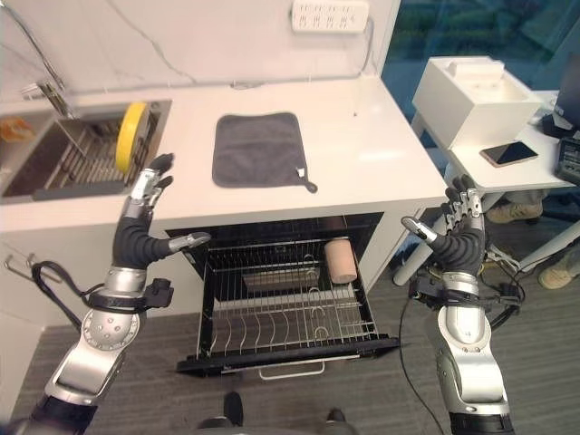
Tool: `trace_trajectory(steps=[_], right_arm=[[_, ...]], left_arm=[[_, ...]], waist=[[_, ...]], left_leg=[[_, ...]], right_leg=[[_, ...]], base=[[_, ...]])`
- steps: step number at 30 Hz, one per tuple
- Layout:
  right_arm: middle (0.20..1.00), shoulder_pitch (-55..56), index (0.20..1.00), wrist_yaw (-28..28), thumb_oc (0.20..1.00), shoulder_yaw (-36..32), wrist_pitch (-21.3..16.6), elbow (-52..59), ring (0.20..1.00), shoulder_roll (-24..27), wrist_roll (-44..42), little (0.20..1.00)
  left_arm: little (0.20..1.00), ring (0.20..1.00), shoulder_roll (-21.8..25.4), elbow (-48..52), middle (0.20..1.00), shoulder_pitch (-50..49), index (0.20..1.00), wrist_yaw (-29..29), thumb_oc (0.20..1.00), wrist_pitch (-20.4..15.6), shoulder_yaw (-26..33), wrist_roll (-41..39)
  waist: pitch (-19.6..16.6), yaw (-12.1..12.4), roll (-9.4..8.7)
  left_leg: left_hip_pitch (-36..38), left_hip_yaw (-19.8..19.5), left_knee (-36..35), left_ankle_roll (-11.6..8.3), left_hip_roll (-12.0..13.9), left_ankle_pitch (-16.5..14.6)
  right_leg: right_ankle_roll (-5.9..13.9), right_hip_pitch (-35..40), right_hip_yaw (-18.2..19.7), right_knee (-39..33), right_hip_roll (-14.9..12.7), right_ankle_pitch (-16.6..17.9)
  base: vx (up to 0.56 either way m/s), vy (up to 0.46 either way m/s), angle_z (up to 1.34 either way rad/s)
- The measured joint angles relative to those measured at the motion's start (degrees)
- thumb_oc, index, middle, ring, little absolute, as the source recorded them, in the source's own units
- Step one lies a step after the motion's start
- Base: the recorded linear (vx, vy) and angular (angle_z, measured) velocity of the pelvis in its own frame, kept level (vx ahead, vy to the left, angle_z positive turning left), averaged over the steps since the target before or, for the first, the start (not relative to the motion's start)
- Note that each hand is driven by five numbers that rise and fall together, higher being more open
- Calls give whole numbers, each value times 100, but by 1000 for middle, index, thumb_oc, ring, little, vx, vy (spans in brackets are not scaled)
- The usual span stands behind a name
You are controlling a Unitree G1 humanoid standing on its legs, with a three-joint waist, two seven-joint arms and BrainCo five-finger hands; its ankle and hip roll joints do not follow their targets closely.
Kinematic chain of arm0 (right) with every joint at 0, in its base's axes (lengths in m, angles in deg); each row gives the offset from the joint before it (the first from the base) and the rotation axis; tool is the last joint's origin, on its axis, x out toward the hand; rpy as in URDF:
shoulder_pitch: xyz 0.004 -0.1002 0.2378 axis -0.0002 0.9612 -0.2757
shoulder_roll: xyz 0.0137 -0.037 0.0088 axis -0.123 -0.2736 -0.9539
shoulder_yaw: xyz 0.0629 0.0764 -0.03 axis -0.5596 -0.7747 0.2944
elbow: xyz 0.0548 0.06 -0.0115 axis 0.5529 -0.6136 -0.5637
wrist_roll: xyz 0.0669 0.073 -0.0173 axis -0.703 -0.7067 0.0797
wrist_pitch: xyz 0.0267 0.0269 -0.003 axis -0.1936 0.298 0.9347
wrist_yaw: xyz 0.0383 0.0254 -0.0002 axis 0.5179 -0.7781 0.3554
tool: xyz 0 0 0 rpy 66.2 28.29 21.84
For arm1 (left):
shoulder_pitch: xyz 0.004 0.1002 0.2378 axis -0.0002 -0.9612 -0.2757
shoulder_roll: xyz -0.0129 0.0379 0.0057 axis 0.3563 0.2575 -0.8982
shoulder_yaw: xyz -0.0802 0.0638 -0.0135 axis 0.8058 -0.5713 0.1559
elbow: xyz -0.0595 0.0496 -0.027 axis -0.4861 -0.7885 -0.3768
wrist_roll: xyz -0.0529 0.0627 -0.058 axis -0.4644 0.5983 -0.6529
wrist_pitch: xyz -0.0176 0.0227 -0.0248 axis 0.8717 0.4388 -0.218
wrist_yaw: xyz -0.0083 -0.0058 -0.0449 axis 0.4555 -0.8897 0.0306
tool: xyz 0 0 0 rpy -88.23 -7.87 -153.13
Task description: Place the dishes in the dishwasher.
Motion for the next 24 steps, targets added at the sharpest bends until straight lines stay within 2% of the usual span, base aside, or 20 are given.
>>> trace_trajectory(steps=[2, 4, 6, 7, 8, 9, 10, 11, 12, 13, 14, 15, 16, 17, 18, 20, 21, 22, 23, 24], right_arm=[[1000, 59, 1000, 113, 1000, -16, -12, 148, 1000, 32, 2, 1000], [1000, 277, 1000, 206, 1000, -129, -4, 347, 1000, 604, 8, 1000], [1000, 278, 1000, 215, 1000, -351, 61, 321, 1000, 816, 10, 1000], [1000, 220, 1000, 287, 1000, -438, 86, 248, 1000, 840, 13, 1000], [1000, 117, 1000, 302, 1000, -469, 116, 211, 1000, 782, 10, 1000], [1000, 92, 1000, 337, 1000, -509, 95, 229, 1000, 806, 5, 1000], [1000, 95, 1000, 342, 1000, -559, 96, 217, 1000, 791, -5, 1000], [1000, 98, 1000, 344, 1000, -589, 97, 214, 1000, 796, -9, 1000], [1000, 70, 1000, 344, 1000, -709, 107, 227, 1000, 925, -13, 1000], [1000, 12, 1000, 332, 1000, -765, 112, 287, 1000, 963, -11, 1000], [1000, 57, 1000, 275, 1000, -713, 103, 352, 1000, 667, -4, 1000], [1000, 220, 1000, 246, 1000, -691, 91, 375, 1000, 555, 4, 1000], [1000, 250, 1000, 160, 1000, -677, 89, 356, 1000, 414, 13, 1000], [1000, 300, 1000, 135, 1000, -677, 74, 419, 1000, 268, 37, 1000], [1000, 374, 1000, 118, 1000, -658, 69, 571, 1000, 171, 85, 1000], [1000, 328, 1000, 178, 1000, -411, 75, 683, 1000, 66, 128, 1000], [1000, 325, 1000, 159, 1000, -370, 72, 648, 1000, 83, 146, 1000], [1000, 322, 1000, 128, 1000, -403, 71, 600, 1000, 245, 167, 1000], [1000, 314, 1000, 105, 1000, -474, 58, 628, 1000, 357, 167, 1000], [1000, 313, 1000, 36, 1000, -567, 40, 702, 1000, 505, 171, 1000]], left_arm=[[1000, 1000, -43, 1, 1000, -302, 1000, 4, 1000, 1, 226, -158], [1000, 1000, -245, 73, 1000, -650, 1000, -50, 1000, 0, 530, -525], [1000, 1000, -294, 40, 1000, -661, 1000, -153, 1000, -1, 531, -819], [1000, 1000, -280, -67, 1000, -631, 1000, -237, 1000, -28, 532, -896], [1000, 1000, -235, -103, 1000, -637, 1000, -277, 1000, -9, 538, -1025], [1000, 1000, -242, -87, 1000, -587, 1000, -298, 1000, -17, 505, -1042], [1000, 1000, -274, -85, 1000, -558, 1000, -352, 1000, -20, 463, -1048], [1000, 1000, -287, -115, 1000, -546, 1000, -381, 1000, -21, 437, -1063], [1000, 1000, -316, -236, 1000, -420, 1000, -397, 1000, -23, 411, -1130], [1000, 1000, -306, -286, 1000, -322, 1000, -426, 1000, -22, 416, -1233], [1000, 1000, -236, -404, 1000, -140, 1000, -514, 1000, -6, 461, -1247], [1000, 1000, -200, -546, 1000, 96, 1000, -644, 1000, 3, 419, -1267], [1000, 1000, -95, -699, 1000, 236, 1000, -783, 1000, 76, 301, -1313], [1000, 1000, 58, -660, 1000, 250, 1000, -893, 1000, 123, 285, -1466], [1000, 1000, 180, -638, 1000, 254, 1000, -972, 1000, 134, 318, -1497], [1000, 1000, 417, -438, 1000, -228, 1000, -1010, 1000, 181, 657, -1514], [1000, 1000, 414, -425, 1000, -387, 1000, -1033, 1000, 266, 798, -1582], [1000, 1000, 370, -398, 1000, -341, 1000, -1013, 1000, 340, 793, -1748], [1000, 1000, 361, -360, 1000, -254, 1000, -1029, 1000, 364, 773, -1750], [1000, 1000, 271, -314, 1000, -126, 1000, -1055, 1000, 387, 704, -1750]], waist=[[-142, 23, 174], [-242, 132, 342], [-192, 250, 241], [-192, 349, 149], [-197, 332, -82], [-186, 248, -156], [-185, 180, -132], [-185, 145, -119], [-174, 150, -39], [-125, 88, 31], [82, -56, -399], [314, -80, -618], [351, -19, -640], [402, 98, -682], [472, 216, -678], [582, 499, -762], [634, 512, -662], [639, 486, -568], [644, 440, -540], [646, 400, -468]], left_leg=[[7, 9, 1, -7, 8, -5], [-99, -84, 81, -23, -15, 82], [-447, -193, 449, -41, 73, 60], [-586, -189, 845, 0, 121, -209], [-737, -10, 1327, -1, 355, -421], [-652, 43, 1285, -142, 666, -505], [-412, 19, 876, -254, 1005, -477], [-30, -46, 364, -300, 1080, -448], [259, -167, 116, -296, 912, -447], [363, -21, 37, -575, 702, -590], [311, 30, 270, -537, 237, -633], [-153, 173, 1064, -219, 45, -991], [-407, 174, 1527, -31, -67, -1334], [-496, 240, 1752, 73, -173, -1495], [-539, 282, 1857, 203, -230, -1563], [-228, 695, 1624, 466, -386, -1403], [33, 783, 1293, 580, -387, -1344], [261, 727, 866, 742, -412, -1209], [344, 625, 634, 812, -472, -1087], [377, 474, 388, 824, -543, -938]], right_leg=[[-2, 29, -27, 0, 19, -25], [0, 15, -159, 0, 13, -27], [-126, -21, -353, -12, -71, 3], [-132, -59, -403, 5, -149, 93], [-88, -147, -438, 8, -358, 138], [-28, -139, -451, 16, -428, 172], [53, -147, -423, 16, -447, 222], [159, -209, -294, 16, -534, 281], [393, -400, -96, 26, -697, 417], [564, -472, 12, 33, -870, 513], [562, -499, 15, 168, -1355, 703], [324, -494, 4, 319, -1680, 1030], [-17, -623, 38, 401, -1810, 1468], [-148, -821, 29, 543, -1903, 1894], [-137, -1017, -71, 779, -2023, 2274], [-811, -1534, -731, 1180, -2178, 2984], [-491, -1481, -967, 1485, -2010, 2623], [76, -1362, -849, 1884, -1509, 1450], [244, -1345, -697, 2164, -1109, 901], [232, -1349, -359, 2523, -537, -9]], base=[[35, -94, 4], [-48, 106, 30], [-18, 376, 45], [-6, 446, 19], [21, 490, 12], [40, 565, 21], [44, 688, 6], [34, 702, -30], [14, 868, -48], [3, 704, -23], [2, 658, 32], [10, 449, 61], [10, 405, 34], [-10, 499, 3], [-23, 463, -23], [-24, 426, -79], [6, 369, -73], [3, 295, -3], [36, 228, 33], [31, 187, 54]])
